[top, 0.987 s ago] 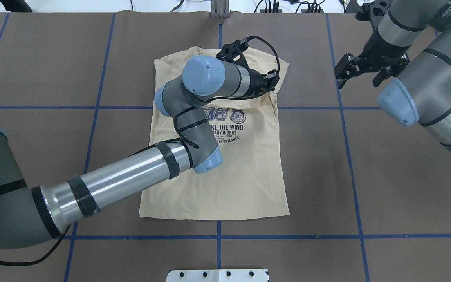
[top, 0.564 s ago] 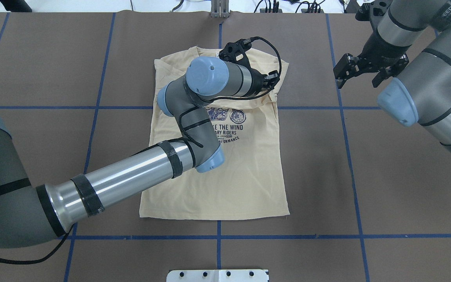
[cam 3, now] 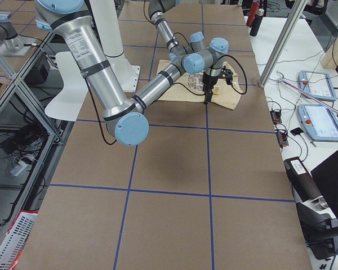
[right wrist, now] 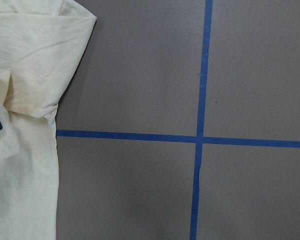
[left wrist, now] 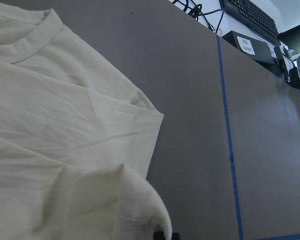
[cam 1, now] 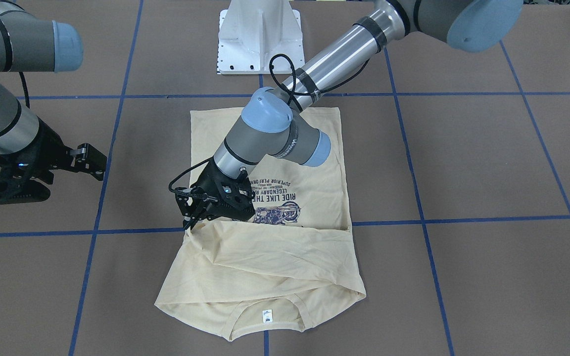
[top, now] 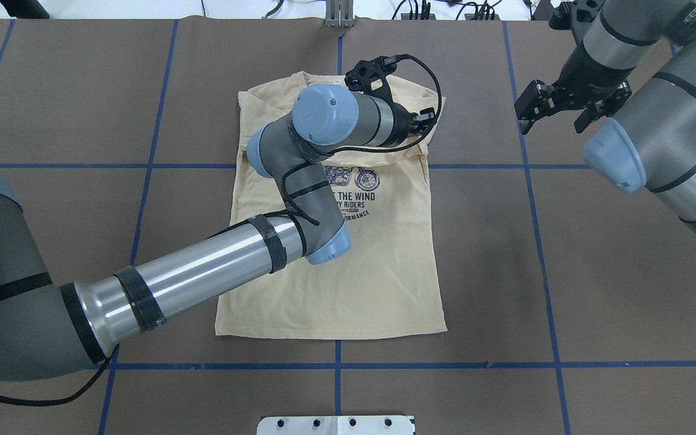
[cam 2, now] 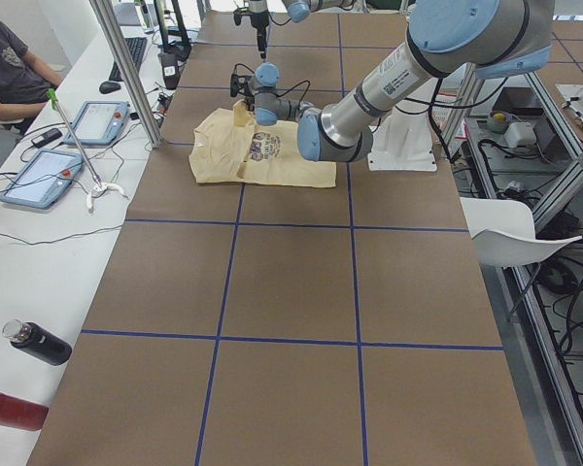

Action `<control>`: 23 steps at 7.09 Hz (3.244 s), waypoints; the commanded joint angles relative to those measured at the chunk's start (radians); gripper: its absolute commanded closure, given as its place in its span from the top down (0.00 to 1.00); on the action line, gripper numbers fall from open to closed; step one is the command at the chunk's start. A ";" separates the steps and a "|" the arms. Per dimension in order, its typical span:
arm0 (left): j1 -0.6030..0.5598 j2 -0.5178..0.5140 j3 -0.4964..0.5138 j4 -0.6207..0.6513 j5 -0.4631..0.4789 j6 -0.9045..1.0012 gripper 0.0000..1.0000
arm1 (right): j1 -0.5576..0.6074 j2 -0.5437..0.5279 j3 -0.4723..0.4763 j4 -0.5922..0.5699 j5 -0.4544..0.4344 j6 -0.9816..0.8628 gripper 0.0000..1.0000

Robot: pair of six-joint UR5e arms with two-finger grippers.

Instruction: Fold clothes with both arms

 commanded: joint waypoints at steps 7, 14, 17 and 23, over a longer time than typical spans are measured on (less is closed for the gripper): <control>-0.061 0.109 -0.038 0.012 -0.007 0.183 0.00 | 0.006 0.027 -0.003 -0.006 0.000 0.003 1.00; -0.033 0.174 -0.141 0.015 -0.063 0.221 0.87 | 0.015 0.026 -0.005 -0.005 0.000 0.002 1.00; -0.038 0.284 -0.327 0.091 -0.125 0.221 1.00 | 0.015 0.026 -0.005 0.000 0.000 0.002 1.00; -0.045 0.634 -0.988 0.668 -0.168 0.223 0.99 | -0.141 -0.048 0.052 0.281 -0.020 0.362 1.00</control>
